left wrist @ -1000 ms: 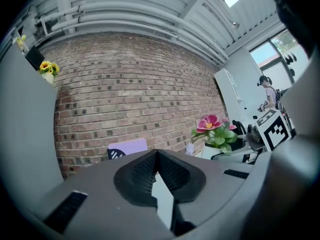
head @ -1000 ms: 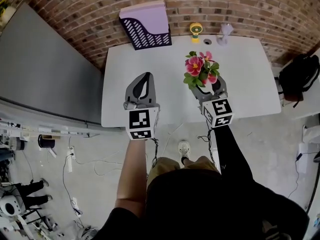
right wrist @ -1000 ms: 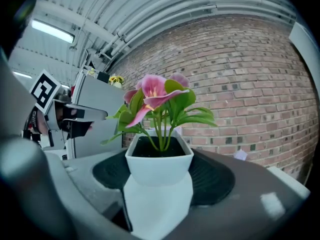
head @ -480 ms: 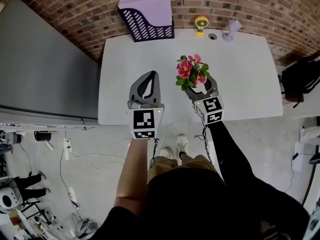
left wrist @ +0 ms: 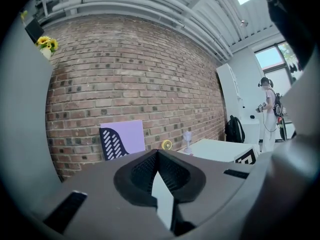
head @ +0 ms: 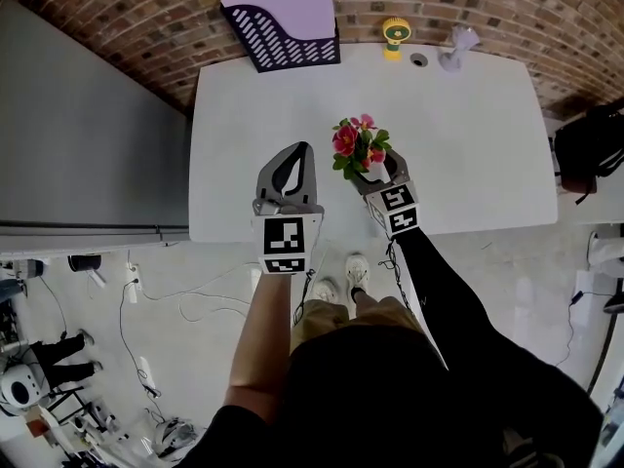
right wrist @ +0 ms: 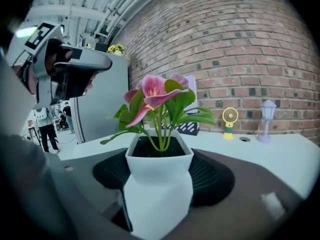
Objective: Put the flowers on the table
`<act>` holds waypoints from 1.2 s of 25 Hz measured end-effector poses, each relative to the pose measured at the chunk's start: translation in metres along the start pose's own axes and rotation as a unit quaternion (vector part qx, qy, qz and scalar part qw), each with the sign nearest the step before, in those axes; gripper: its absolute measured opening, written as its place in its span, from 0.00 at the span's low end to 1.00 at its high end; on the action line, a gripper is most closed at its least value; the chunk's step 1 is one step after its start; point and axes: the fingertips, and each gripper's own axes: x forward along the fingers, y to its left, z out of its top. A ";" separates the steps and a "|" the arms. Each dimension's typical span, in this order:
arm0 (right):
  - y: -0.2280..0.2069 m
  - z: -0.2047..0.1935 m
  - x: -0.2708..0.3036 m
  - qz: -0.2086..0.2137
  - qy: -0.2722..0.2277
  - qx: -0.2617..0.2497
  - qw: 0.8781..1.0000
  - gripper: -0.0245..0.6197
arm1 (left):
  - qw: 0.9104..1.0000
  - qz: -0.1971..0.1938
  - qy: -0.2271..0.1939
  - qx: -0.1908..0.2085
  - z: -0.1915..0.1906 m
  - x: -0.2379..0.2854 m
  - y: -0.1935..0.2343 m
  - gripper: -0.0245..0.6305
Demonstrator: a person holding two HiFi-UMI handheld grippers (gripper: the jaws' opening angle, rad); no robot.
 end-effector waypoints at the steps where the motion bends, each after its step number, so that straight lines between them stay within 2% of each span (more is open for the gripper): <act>1: 0.001 -0.007 0.004 0.003 0.008 0.001 1.000 0.57 | 1.000 0.000 0.002 -0.001 -0.002 0.001 0.001 0.05; 13: -0.002 -0.061 0.028 0.020 0.069 0.028 0.997 0.57 | 1.000 0.021 0.020 -0.007 -0.017 0.004 0.013 0.05; 18: -0.005 -0.068 0.032 0.017 0.074 0.041 0.996 0.57 | 0.999 0.031 0.026 -0.013 -0.023 0.001 0.018 0.05; 30: 0.000 -0.080 0.028 0.025 0.095 0.021 0.995 0.58 | 0.999 0.043 0.032 -0.012 -0.030 -0.004 0.020 0.05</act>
